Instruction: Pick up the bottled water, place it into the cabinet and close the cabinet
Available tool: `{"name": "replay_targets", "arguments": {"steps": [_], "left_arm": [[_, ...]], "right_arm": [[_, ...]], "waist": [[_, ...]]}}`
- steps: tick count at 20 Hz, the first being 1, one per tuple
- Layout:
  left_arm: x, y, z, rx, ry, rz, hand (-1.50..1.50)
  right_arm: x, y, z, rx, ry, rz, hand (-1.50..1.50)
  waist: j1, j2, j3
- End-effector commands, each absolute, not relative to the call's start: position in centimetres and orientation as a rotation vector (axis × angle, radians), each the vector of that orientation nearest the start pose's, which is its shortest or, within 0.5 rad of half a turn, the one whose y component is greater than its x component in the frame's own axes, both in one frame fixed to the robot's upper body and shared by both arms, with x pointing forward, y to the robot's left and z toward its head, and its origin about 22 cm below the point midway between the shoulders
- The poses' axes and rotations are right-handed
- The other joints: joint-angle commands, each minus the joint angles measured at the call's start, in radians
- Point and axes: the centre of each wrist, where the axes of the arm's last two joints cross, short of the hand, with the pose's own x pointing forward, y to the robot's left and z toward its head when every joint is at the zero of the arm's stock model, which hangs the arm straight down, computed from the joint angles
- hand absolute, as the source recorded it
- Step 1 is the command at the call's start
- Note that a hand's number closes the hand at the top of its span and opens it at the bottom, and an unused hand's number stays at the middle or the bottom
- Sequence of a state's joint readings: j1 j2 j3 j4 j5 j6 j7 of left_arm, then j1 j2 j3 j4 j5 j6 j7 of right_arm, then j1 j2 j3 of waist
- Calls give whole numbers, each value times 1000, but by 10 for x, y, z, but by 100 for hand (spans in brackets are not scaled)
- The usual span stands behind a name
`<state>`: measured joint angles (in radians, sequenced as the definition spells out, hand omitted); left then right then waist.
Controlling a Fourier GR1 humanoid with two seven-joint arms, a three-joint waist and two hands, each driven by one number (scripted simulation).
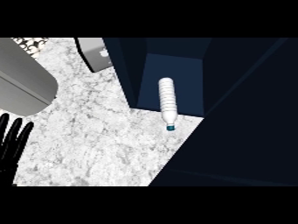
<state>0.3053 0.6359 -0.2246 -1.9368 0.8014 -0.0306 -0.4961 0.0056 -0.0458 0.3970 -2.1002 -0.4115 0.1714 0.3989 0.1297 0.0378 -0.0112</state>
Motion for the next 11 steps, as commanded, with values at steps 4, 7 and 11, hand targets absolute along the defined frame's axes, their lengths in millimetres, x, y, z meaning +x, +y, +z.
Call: {"name": "replay_targets", "arguments": {"steps": [4,7,11], "left_arm": [[171,301,62,-453,-1910,83,-150],[164,301,53,-459,-1879,70,-150],[171,306,51,-455,-1888,106,-150]], "right_arm": [[270,-117,129,654,-1532,150,150],[304,-98,140,615,-1526,132,150],[347,-75,159,612,-1504,114,150]], "waist": [[4,-2,8],[19,-6,8],[-11,-9,9]]}}
